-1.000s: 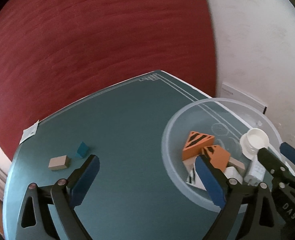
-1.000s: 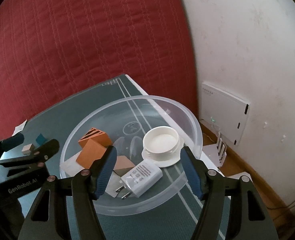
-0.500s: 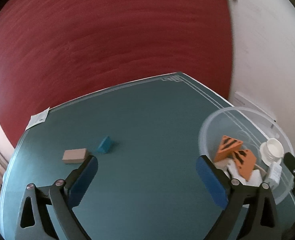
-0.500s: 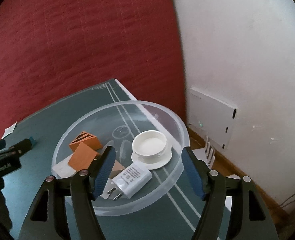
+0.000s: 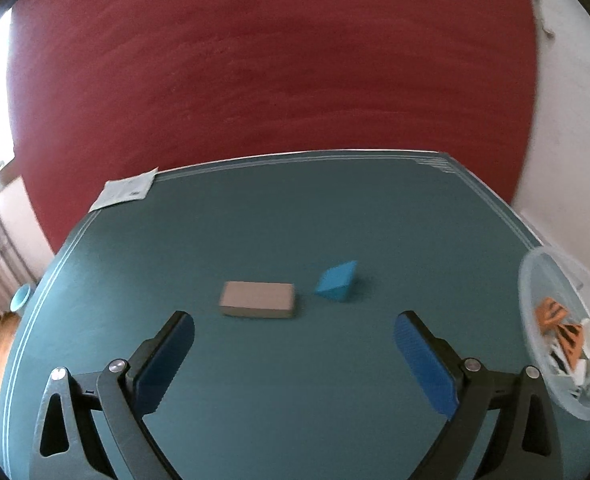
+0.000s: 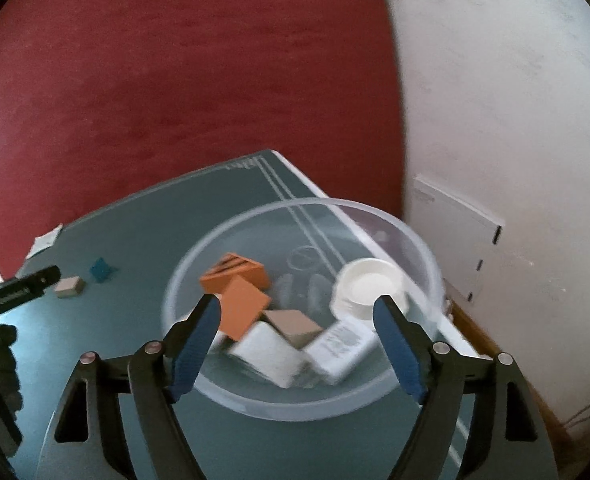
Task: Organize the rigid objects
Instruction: 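Withdraw both open tools from the bowl toward the tan and blue blocks, then grasp the tan block with the left tool while the right tool grasps the blue wedge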
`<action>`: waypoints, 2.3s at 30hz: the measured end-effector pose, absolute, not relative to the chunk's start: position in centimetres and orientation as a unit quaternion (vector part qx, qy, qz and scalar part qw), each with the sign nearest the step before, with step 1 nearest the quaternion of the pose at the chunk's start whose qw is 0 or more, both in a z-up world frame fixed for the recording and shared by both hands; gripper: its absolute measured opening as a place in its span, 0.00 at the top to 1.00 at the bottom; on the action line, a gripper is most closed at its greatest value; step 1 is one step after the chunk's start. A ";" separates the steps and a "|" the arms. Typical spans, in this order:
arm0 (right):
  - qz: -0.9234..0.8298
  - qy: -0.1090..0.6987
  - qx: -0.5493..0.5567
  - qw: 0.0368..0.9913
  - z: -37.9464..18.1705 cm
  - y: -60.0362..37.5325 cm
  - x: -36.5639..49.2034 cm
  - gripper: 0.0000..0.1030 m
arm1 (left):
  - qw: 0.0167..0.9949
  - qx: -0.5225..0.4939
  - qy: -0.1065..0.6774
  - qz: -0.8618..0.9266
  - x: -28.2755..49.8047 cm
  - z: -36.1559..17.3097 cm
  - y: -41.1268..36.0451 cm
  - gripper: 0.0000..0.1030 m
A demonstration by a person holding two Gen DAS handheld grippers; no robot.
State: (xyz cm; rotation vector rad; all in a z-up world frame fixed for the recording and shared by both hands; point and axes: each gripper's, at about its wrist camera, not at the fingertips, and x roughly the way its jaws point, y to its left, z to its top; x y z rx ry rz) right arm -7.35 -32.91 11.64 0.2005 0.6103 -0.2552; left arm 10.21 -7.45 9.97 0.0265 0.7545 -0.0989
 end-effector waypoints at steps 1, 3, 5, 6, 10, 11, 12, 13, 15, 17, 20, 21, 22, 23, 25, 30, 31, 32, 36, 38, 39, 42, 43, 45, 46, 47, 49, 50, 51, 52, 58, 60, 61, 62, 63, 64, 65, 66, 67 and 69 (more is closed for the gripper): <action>-0.119 0.300 0.101 0.941 11.8 -32.6 -7.1 0.22 | 0.928 0.010 0.370 -0.044 10.4 9.8 -6.9 0.01; -0.105 0.303 0.105 0.941 12.0 -31.9 -6.7 0.22 | 0.926 0.002 0.377 -0.034 11.0 9.3 -5.8 0.01; -0.093 0.304 0.106 0.942 12.2 -31.0 -6.5 0.22 | 0.922 -0.007 0.386 -0.029 11.6 8.7 -4.8 0.01; -0.089 0.304 0.104 0.943 12.3 -30.6 -6.4 0.22 | 0.921 -0.009 0.389 -0.028 11.8 8.5 -4.6 0.01; -0.064 0.308 0.094 0.945 12.4 -28.7 -5.8 0.22 | 0.917 -0.004 0.398 -0.024 12.9 7.6 -4.2 0.01; -0.061 0.308 0.092 0.945 12.4 -28.4 -5.7 0.22 | 0.916 0.001 0.400 -0.023 13.4 7.2 -4.2 0.01; -0.057 0.309 0.091 0.945 12.5 -28.2 -5.6 0.22 | 0.915 0.004 0.402 -0.023 13.7 7.0 -4.3 0.01; -0.052 0.310 0.091 0.945 12.6 -27.9 -5.5 0.22 | 0.915 0.006 0.403 -0.022 13.9 6.9 -4.4 0.01; -0.042 0.312 0.091 0.945 12.7 -27.3 -5.1 0.22 | 0.913 0.010 0.408 -0.024 14.6 6.4 -4.5 0.01; -0.029 0.316 0.091 0.944 12.9 -26.7 -4.6 0.22 | 0.910 0.013 0.413 -0.022 15.2 5.9 -4.7 0.01; -0.012 0.325 0.095 0.941 13.0 -25.9 -3.6 0.22 | 0.906 0.012 0.423 -0.019 16.0 5.2 -4.7 0.01; -0.007 0.328 0.096 0.940 13.0 -25.6 -3.2 0.22 | 0.904 0.012 0.426 -0.016 16.2 5.0 -4.6 0.01; -0.001 0.331 0.097 0.939 13.0 -25.3 -2.8 0.22 | 0.902 0.011 0.431 -0.014 16.4 4.7 -4.5 0.01; 0.007 0.334 0.097 0.938 13.0 -24.9 -2.3 0.22 | 0.899 0.006 0.437 -0.013 16.6 4.5 -4.4 0.01; 0.019 0.338 0.094 0.936 12.9 -24.1 -1.2 0.22 | 0.896 -0.004 0.444 -0.018 16.8 4.3 -4.1 0.05; 0.049 0.368 0.099 0.923 11.9 -21.8 2.2 0.22 | 0.894 -0.014 0.444 -0.057 16.8 4.1 -4.1 0.34; 0.055 0.378 0.100 0.919 11.4 -21.2 3.2 0.22 | 0.895 -0.015 0.441 -0.061 16.6 4.2 -4.1 0.39; 0.057 0.383 0.100 0.917 11.0 -20.9 3.8 0.22 | 0.896 -0.017 0.439 -0.063 16.5 4.3 -4.0 0.39; 0.072 0.402 0.086 0.909 9.6 -19.2 6.4 0.22 | 0.897 -0.055 0.433 -0.072 16.3 4.5 -2.5 0.39; 0.080 0.411 0.074 0.905 8.8 -18.1 7.6 0.22 | 0.898 -0.071 0.429 -0.073 16.0 4.7 -2.0 0.39; 0.084 0.415 0.071 0.903 8.5 -17.8 8.0 0.22 | 0.899 -0.075 0.426 -0.071 16.0 4.7 -1.7 0.39; 0.096 0.425 0.053 0.898 7.6 -16.6 9.9 0.22 | 0.903 -0.075 0.419 -0.058 16.0 4.9 -1.2 0.39; 0.099 0.428 0.044 0.897 7.2 -16.0 10.7 0.22 | 0.905 -0.073 0.416 -0.051 16.0 5.0 -1.0 0.39; 0.105 0.430 0.034 0.896 6.9 -15.3 11.8 0.24 | 0.906 -0.072 0.415 -0.041 15.8 5.0 -1.0 0.39; 0.106 0.430 0.031 0.896 6.8 -15.1 12.0 0.25 | 0.906 -0.073 0.416 -0.035 15.8 5.0 -0.8 0.39; 0.106 0.428 0.017 0.898 6.6 -14.7 12.8 0.26 | 0.906 -0.074 0.416 -0.032 15.8 4.9 -0.7 0.39; 0.109 0.428 0.003 0.897 6.5 -14.2 13.3 0.27 | 0.906 -0.076 0.415 -0.030 15.6 5.0 -0.6 0.39; 0.112 0.431 -0.005 0.895 6.3 -13.8 13.8 0.28 | 0.906 -0.076 0.415 -0.028 15.6 5.0 -0.5 0.39; 0.114 0.432 -0.010 0.895 6.2 -13.7 14.0 0.28 | 0.906 -0.077 0.415 -0.027 15.6 5.0 -0.5 0.39; 0.118 0.433 -0.016 0.893 6.2 -13.6 14.2 0.28 | 0.906 -0.077 0.416 -0.027 15.5 5.0 -0.5 0.39; 0.131 0.434 -0.045 0.890 5.7 -12.3 15.9 0.41 | 0.904 -0.086 0.419 -0.022 15.5 4.7 -0.5 0.39; 0.116 0.432 -0.052 0.893 5.7 -11.8 16.0 0.44 | 0.903 -0.088 0.419 -0.021 15.5 4.6 -0.4 0.39; 0.116 0.431 -0.062 0.893 5.6 -11.4 16.0 0.45 | 0.903 -0.087 0.419 -0.022 15.3 4.6 -0.5 0.39; 0.114 0.431 -0.071 0.893 5.6 -11.1 16.0 0.49 | 0.903 -0.087 0.419 -0.022 15.2 4.6 -0.5 0.39; 0.115 0.430 -0.076 0.892 5.7 -10.8 15.8 0.54 | 0.903 -0.088 0.419 -0.022 15.2 4.6 -0.6 0.39; 0.117 0.429 -0.080 0.892 5.7 -10.6 15.7 0.56 | 0.903 -0.088 0.420 -0.022 15.2 4.6 -0.5 0.39; 0.115 0.428 -0.081 0.893 5.7 -10.4 15.5 0.59 | 0.903 -0.090 0.420 -0.021 15.2 4.5 -0.5 0.39; 0.114 0.427 -0.081 0.893 5.8 -10.2 15.4 0.62 | 0.903 -0.091 0.420 -0.021 15.2 4.5 -0.4 0.39; 0.113 0.427 -0.080 0.893 5.8 -10.2 15.2 0.63 | 0.902 -0.091 0.420 -0.022 15.2 4.5 -0.5 0.39; 0.106 0.427 -0.079 0.894 5.9 -10.3 14.8 0.63 | 0.903 -0.091 0.420 -0.022 15.2 4.6 -0.5 0.39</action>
